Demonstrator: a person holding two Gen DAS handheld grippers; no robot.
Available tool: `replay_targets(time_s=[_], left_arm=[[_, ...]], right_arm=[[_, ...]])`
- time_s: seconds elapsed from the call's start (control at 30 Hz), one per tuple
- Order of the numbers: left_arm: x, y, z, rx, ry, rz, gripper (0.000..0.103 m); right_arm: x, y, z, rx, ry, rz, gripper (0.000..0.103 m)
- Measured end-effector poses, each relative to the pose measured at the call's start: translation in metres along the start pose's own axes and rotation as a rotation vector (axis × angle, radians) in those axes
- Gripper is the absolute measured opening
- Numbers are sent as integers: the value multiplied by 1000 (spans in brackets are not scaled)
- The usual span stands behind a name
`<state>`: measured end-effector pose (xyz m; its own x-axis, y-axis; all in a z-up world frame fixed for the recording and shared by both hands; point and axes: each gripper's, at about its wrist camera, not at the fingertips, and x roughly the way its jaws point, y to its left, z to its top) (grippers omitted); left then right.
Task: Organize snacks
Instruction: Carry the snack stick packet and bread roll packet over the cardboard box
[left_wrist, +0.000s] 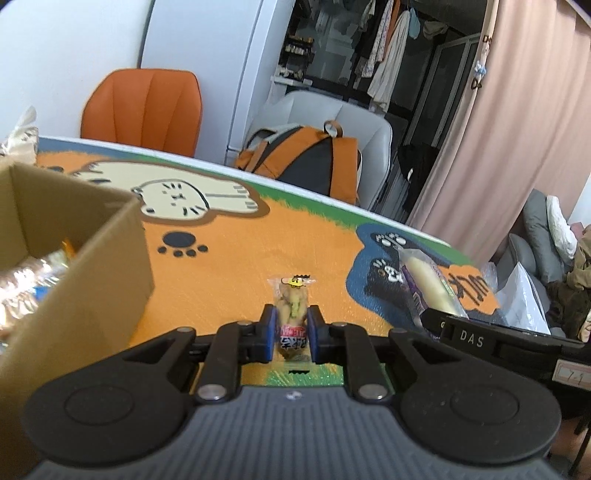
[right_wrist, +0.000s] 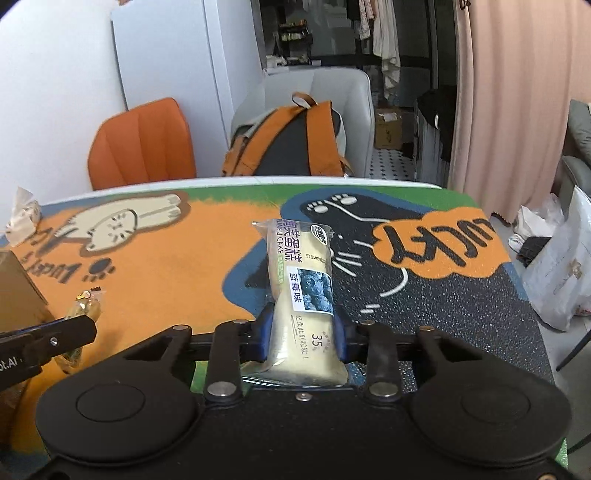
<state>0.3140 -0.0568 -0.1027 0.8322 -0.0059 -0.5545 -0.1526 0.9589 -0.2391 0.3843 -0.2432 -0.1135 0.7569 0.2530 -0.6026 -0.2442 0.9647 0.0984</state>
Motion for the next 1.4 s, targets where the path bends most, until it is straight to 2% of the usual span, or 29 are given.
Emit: replay_targets(time_s=[0.5, 0.9, 1.4], left_arm=[[-64, 19, 22, -15, -93, -11, 17], [-89, 48, 28, -43, -126, -3, 17], [-116, 99, 39, -78, -148, 45, 17]], right_arm=[[-23, 24, 0, 26, -21, 56, 32], [-40, 57, -3, 19, -38, 88, 32], [-62, 111, 7, -26, -79, 156, 32]])
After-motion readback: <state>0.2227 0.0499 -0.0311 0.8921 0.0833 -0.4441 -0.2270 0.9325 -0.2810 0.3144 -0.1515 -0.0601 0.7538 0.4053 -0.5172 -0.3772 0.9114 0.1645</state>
